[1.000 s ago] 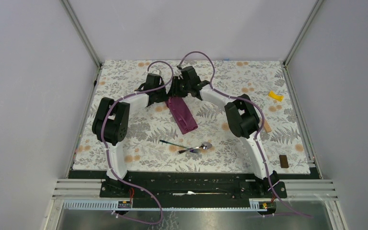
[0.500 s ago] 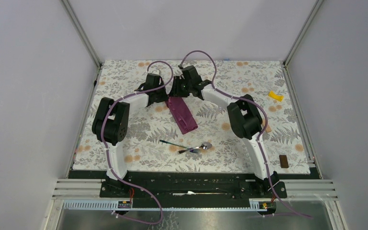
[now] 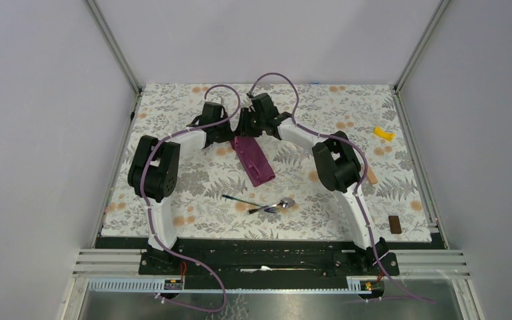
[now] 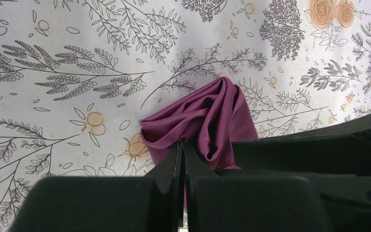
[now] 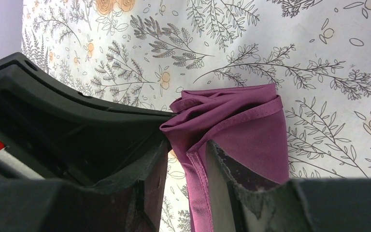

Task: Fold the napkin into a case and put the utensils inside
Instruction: Stuff the top corner of the smaller-rectangle-folded napkin into the folded napkin.

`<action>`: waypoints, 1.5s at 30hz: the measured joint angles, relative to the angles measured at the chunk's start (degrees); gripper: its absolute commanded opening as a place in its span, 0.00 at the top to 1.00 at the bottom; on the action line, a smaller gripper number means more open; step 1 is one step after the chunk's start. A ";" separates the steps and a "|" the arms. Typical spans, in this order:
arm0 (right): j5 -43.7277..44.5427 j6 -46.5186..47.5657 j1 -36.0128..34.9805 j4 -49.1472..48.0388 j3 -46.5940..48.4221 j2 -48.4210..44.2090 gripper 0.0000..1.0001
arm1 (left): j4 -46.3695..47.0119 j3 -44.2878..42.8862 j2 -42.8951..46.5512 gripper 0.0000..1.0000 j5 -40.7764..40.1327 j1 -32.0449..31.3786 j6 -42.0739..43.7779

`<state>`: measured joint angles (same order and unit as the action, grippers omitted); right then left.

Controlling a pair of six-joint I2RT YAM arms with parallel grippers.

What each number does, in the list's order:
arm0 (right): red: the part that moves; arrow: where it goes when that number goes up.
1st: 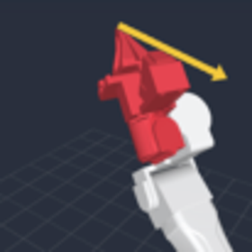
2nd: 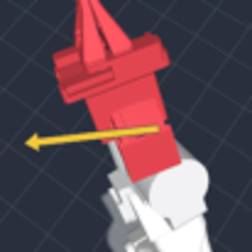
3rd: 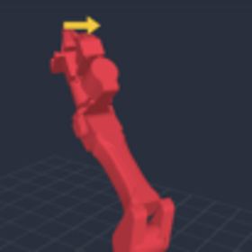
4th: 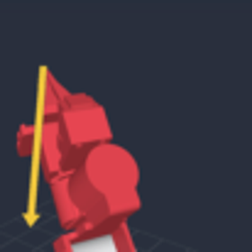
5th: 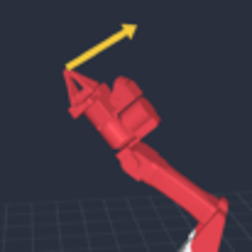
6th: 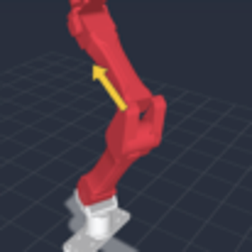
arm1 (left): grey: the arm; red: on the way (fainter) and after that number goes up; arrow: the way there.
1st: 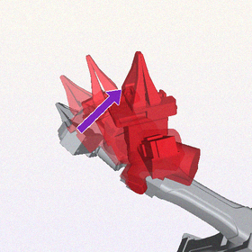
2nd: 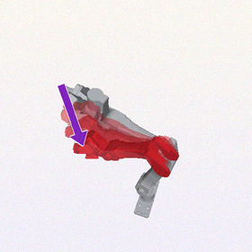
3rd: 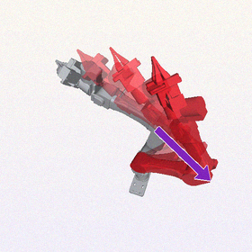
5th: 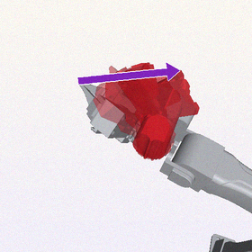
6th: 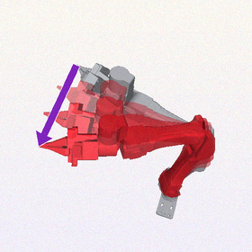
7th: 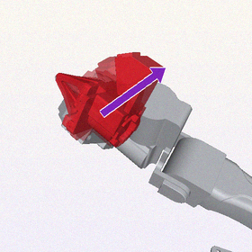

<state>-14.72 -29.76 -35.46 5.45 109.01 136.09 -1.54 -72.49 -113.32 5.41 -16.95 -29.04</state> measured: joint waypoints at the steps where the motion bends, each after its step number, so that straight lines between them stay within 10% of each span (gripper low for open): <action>1: 0.00 -0.07 -0.04 0.13 0.13 0.22 0.58 | 0.00 0.00 0.00 1.00 0.02 0.00 0.00; 21: 0.24 -0.04 -0.70 2.54 6.78 3.74 0.63 | 0.11 0.24 0.02 1.00 0.28 0.35 -0.22; 32: 1.07 0.04 -1.42 2.84 7.06 3.93 1.00 | 0.28 0.66 0.02 1.00 0.39 0.37 -0.63; 45: 1.62 -1.62 -1.36 -0.52 -0.76 3.23 1.00 | 2.58 2.58 0.79 1.00 1.16 1.14 -2.56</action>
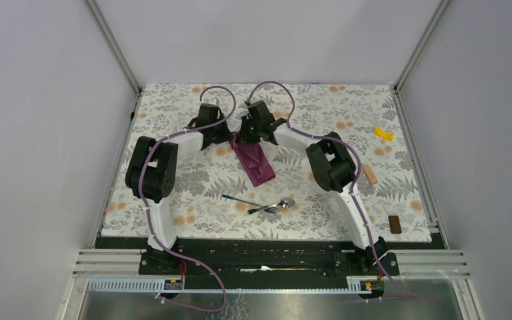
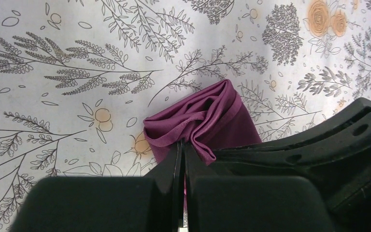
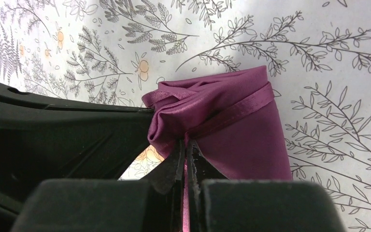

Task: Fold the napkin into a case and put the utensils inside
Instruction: Stuff the top corner of the smaller-rectangle-folded napkin into the folded napkin.

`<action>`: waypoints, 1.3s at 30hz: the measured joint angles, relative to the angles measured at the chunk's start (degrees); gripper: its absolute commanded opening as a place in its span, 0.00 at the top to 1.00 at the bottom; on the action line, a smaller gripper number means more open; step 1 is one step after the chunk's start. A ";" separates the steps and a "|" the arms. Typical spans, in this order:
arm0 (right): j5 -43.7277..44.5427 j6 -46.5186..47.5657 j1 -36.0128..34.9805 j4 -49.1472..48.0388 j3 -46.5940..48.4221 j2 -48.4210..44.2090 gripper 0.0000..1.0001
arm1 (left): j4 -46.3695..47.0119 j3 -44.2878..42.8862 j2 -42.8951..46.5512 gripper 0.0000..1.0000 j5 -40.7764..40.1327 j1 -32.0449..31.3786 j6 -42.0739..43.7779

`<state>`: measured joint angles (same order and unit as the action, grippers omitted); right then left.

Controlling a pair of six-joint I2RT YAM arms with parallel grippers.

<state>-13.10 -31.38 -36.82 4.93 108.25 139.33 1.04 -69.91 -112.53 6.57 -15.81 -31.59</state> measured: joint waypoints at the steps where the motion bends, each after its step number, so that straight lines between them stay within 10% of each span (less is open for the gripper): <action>1: -0.04 -0.20 0.02 -0.42 -0.11 0.00 1.00 | 0.20 0.02 0.11 1.00 0.17 0.00 -0.07; 11: -2.08 -3.54 0.70 -5.88 -0.37 0.46 0.99 | 1.36 0.20 0.76 1.00 0.61 0.44 -1.07; 26: -14.03 -13.53 5.09 -20.76 -8.81 1.42 0.64 | 1.38 1.66 0.76 1.00 1.73 2.10 -4.07; 39: -17.22 -12.13 5.97 -20.85 -9.49 -0.28 0.58 | 0.81 1.64 0.76 1.00 2.49 3.19 -4.11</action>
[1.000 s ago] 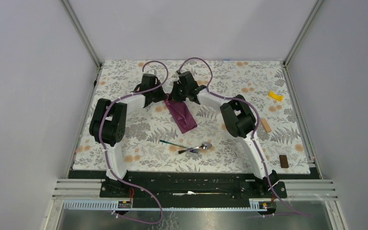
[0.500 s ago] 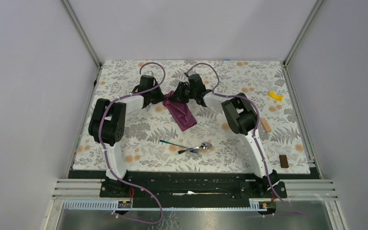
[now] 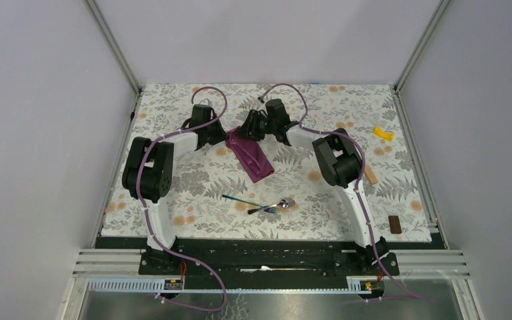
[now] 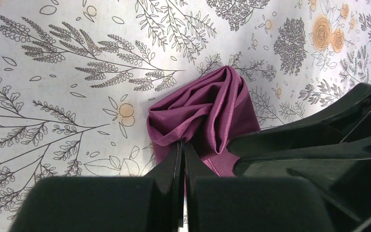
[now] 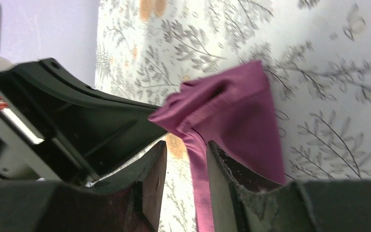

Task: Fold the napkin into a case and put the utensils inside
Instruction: Stuff the top corner of the smaller-rectangle-folded napkin into the folded napkin.

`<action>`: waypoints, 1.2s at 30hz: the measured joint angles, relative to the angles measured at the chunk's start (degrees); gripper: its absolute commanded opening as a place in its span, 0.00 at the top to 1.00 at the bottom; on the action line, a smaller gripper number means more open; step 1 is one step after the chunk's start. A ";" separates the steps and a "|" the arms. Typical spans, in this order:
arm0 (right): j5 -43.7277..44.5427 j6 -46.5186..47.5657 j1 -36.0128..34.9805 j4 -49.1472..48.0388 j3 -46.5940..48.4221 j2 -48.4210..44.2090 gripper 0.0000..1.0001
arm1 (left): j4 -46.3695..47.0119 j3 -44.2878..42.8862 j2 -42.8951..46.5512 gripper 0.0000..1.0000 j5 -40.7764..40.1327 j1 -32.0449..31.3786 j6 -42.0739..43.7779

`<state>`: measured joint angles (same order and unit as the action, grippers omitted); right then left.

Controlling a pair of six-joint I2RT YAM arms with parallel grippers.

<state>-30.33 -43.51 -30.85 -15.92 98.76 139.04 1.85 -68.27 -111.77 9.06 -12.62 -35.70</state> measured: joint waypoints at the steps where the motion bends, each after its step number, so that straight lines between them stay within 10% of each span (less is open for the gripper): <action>1: -0.31 -0.02 0.00 0.11 0.81 0.11 0.59 | -0.07 -0.02 0.00 1.00 0.07 0.00 0.00; 22: 0.09 -4.35 -1.55 -3.78 7.52 7.43 0.87 | -1.66 -2.75 -0.02 1.00 0.98 0.15 -1.22; 36: -0.17 -6.91 -1.57 -0.11 11.93 9.60 0.56 | -1.29 -2.91 -0.42 1.00 0.85 0.50 -3.39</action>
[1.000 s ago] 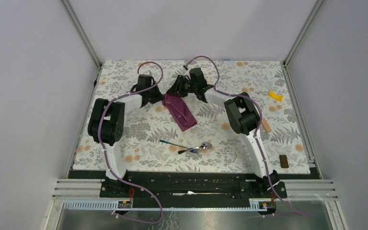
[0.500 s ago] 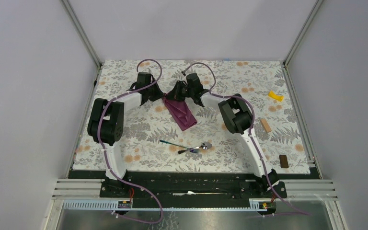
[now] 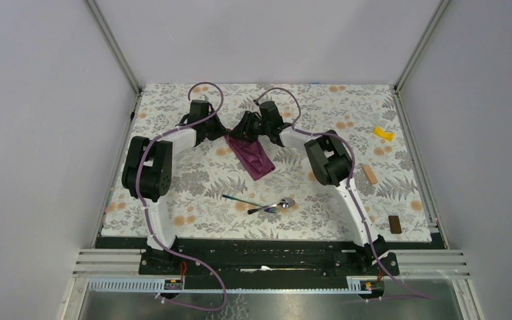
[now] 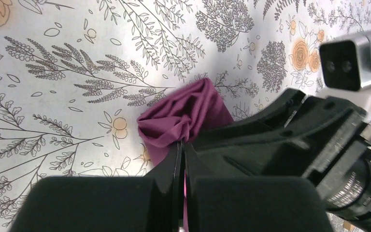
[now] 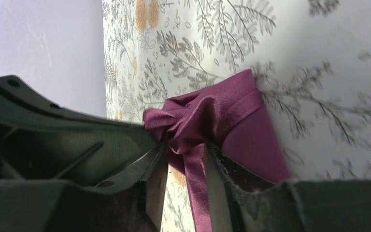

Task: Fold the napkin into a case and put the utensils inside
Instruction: Stuff the top corner of the smaller-rectangle-folded napkin into the folded napkin.

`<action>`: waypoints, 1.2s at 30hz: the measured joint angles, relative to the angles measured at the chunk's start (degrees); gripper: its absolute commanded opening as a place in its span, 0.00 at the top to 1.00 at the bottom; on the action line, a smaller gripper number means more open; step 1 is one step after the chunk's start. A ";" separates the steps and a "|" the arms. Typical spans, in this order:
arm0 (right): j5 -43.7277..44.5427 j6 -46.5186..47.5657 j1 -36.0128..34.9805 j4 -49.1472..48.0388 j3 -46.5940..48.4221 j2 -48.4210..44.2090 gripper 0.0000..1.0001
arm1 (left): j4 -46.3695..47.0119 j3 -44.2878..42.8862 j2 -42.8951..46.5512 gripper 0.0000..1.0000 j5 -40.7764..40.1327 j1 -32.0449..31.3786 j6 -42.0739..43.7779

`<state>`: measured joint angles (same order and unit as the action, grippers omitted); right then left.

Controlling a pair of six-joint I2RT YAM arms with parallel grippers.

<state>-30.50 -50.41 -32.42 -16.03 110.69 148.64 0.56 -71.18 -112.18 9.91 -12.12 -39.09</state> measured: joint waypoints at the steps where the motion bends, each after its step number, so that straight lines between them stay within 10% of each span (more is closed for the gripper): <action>1: -0.57 -0.57 0.31 -0.24 -1.53 -0.92 0.54 | 0.00 -0.11 -0.07 1.00 0.00 0.09 0.00; 10: -2.71 2.40 2.03 1.38 -8.57 -8.85 0.55 | -0.46 -0.20 -0.46 1.00 0.33 0.42 0.02; 24: -2.10 5.51 1.62 3.50 -3.93 -5.14 0.90 | -0.81 -0.96 -0.70 1.00 1.62 0.46 0.00; 36: -0.11 2.67 -0.92 2.91 3.87 1.77 0.68 | -0.48 -1.77 -2.10 1.00 2.16 0.96 -0.72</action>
<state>-30.61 -47.75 -33.34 -13.13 114.56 150.41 0.08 -72.95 -114.28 12.08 -11.16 -39.81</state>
